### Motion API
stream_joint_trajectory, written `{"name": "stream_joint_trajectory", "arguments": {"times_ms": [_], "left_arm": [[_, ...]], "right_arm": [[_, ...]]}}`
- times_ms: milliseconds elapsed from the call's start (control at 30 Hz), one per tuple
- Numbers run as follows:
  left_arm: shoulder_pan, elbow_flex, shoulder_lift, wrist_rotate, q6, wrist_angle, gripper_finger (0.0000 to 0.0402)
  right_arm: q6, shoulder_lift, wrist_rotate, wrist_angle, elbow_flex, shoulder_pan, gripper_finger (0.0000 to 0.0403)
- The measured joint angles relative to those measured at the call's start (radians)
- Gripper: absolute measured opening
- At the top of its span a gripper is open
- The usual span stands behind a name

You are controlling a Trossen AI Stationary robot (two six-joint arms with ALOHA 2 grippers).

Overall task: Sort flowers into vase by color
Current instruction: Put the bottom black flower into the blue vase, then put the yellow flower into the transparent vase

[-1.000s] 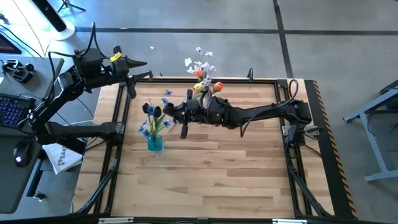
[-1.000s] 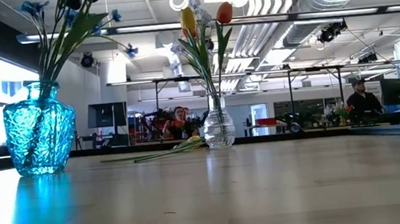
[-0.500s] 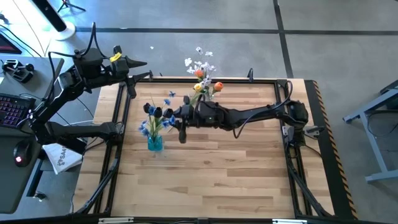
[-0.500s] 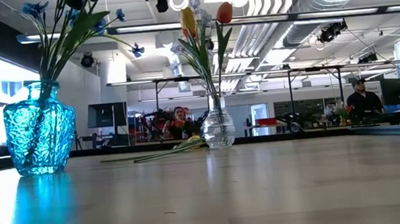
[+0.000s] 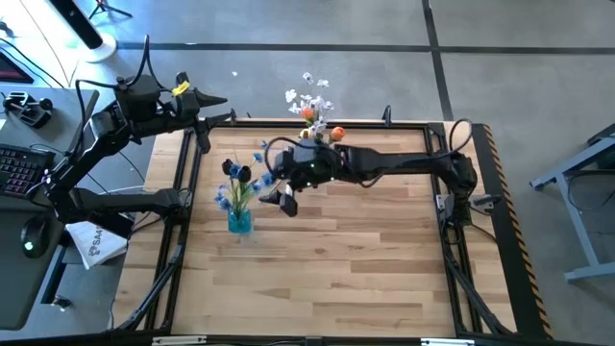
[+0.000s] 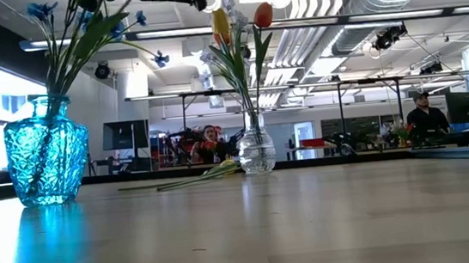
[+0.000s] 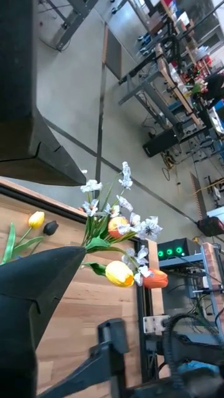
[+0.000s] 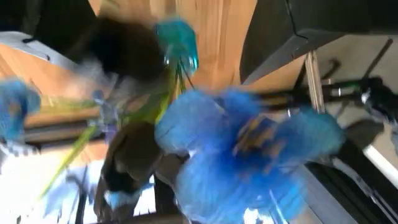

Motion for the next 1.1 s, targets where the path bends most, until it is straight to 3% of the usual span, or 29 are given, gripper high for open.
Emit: {"name": "stream_joint_trajectory", "arguments": {"times_ms": [267,467,667,833,967,1100], "left_arm": [[0.000,0.000,0.000,0.000,-0.001,-0.004,0.0158],[0.000,0.000,0.000,-0.001,-0.029,-0.016,0.0158],[0.000,0.001,0.040,-0.002,-0.131,-0.163,0.0158],[0.022,0.001,0.181,-0.121,-0.264,-0.349,0.0158],[0.074,0.000,0.354,-0.137,-0.214,-0.461,0.0158],[0.126,0.000,0.529,-0.133,-0.152,-0.437,0.0158]], "right_arm": [[-0.026,0.000,0.007,-0.265,0.179,-0.008,0.0341],[-0.048,0.000,0.083,-0.456,0.335,-0.007,0.0341],[-0.071,-0.001,0.158,-0.659,0.513,-0.016,0.0341],[-0.018,-0.146,0.225,-0.733,0.403,-0.040,0.0326],[0.038,-0.262,0.339,-0.782,0.298,-0.043,0.0306],[0.141,-0.363,0.413,-0.770,0.142,-0.031,0.0290]]}}
